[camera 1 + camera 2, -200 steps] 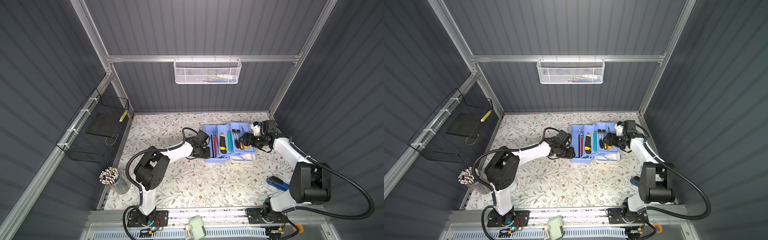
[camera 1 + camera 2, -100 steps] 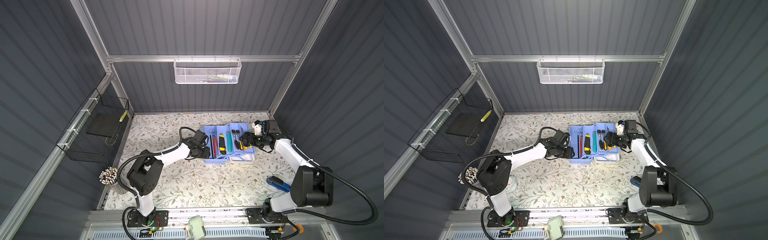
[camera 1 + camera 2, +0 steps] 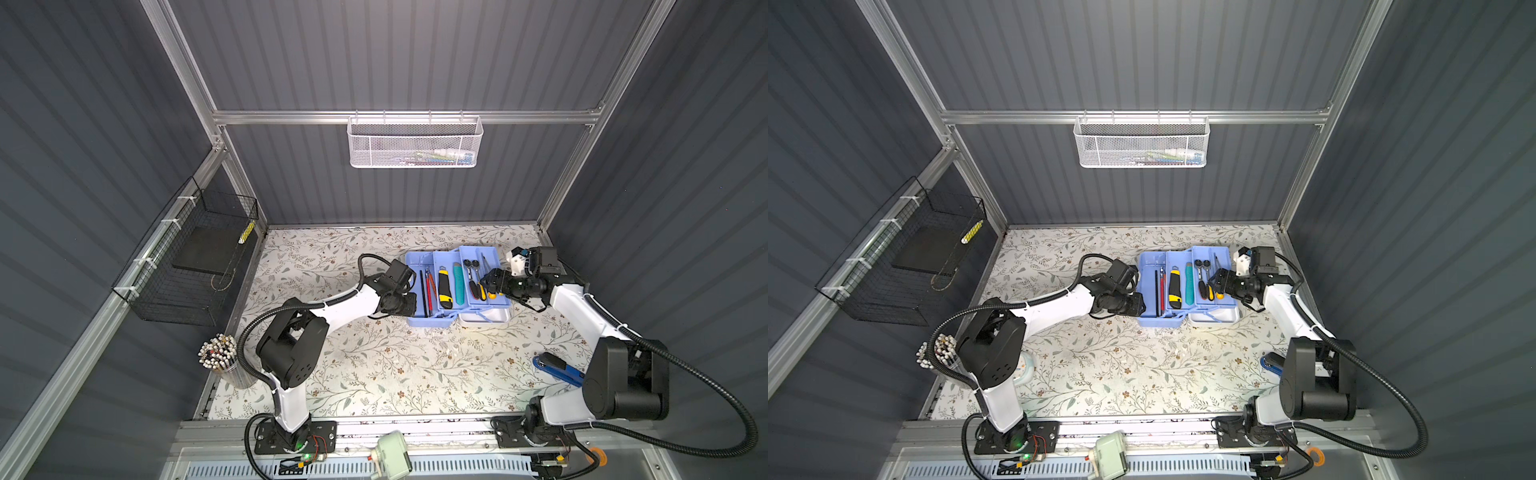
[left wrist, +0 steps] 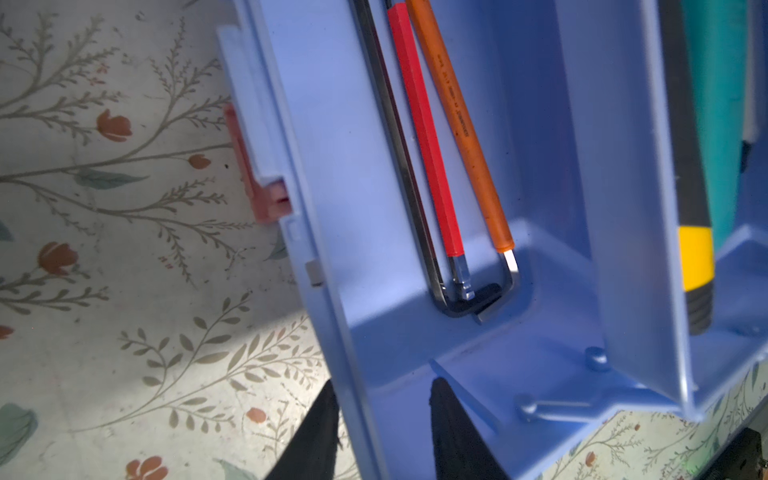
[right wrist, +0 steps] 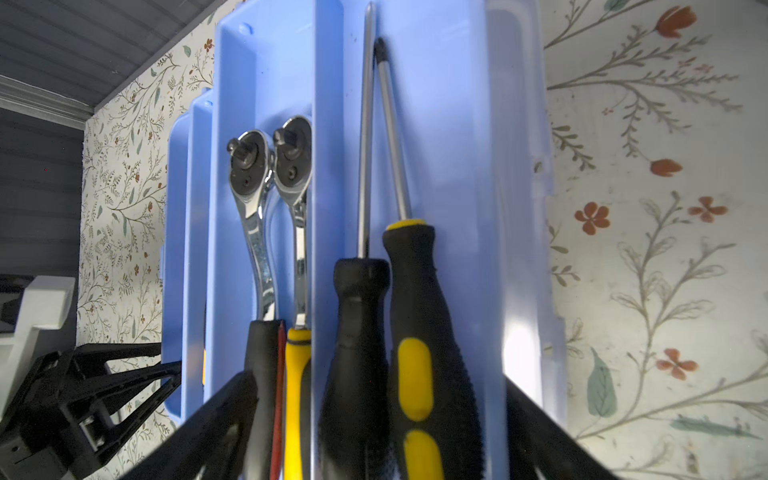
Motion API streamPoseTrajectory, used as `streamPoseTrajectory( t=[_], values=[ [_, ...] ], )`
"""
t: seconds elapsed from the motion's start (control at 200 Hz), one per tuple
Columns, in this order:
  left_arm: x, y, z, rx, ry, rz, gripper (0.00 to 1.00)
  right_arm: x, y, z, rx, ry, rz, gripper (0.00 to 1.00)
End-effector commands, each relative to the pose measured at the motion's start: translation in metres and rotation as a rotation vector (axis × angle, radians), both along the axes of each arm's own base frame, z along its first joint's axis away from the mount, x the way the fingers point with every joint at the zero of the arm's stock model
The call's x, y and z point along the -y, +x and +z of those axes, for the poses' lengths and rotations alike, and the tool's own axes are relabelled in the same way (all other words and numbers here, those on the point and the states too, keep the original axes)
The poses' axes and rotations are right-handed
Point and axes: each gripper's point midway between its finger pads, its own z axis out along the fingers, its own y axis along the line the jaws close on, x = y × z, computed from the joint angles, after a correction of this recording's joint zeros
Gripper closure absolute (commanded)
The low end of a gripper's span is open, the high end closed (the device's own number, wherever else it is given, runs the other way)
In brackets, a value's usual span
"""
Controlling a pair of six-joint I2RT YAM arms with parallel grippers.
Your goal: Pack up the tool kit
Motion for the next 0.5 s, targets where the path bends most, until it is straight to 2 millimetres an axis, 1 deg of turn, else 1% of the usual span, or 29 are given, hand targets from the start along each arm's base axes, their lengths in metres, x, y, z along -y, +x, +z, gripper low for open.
streamPoseTrajectory(
  t=[0.0,0.14,0.235,0.495],
  values=[
    [0.007,0.005,0.004,0.003,-0.019,-0.027,0.64,-0.01,-0.002,0.01,0.021,0.054,0.025,0.14],
    [0.01,0.004,0.002,-0.006,-0.032,-0.033,0.68,-0.015,-0.003,0.014,0.02,0.089,0.032,0.16],
    [0.014,0.004,0.003,-0.009,-0.048,-0.037,0.71,-0.019,-0.004,0.02,0.028,0.11,0.036,0.19],
    [0.023,0.004,0.006,-0.014,-0.084,-0.046,0.73,-0.032,-0.003,0.049,0.093,0.117,0.055,0.2]
  ],
)
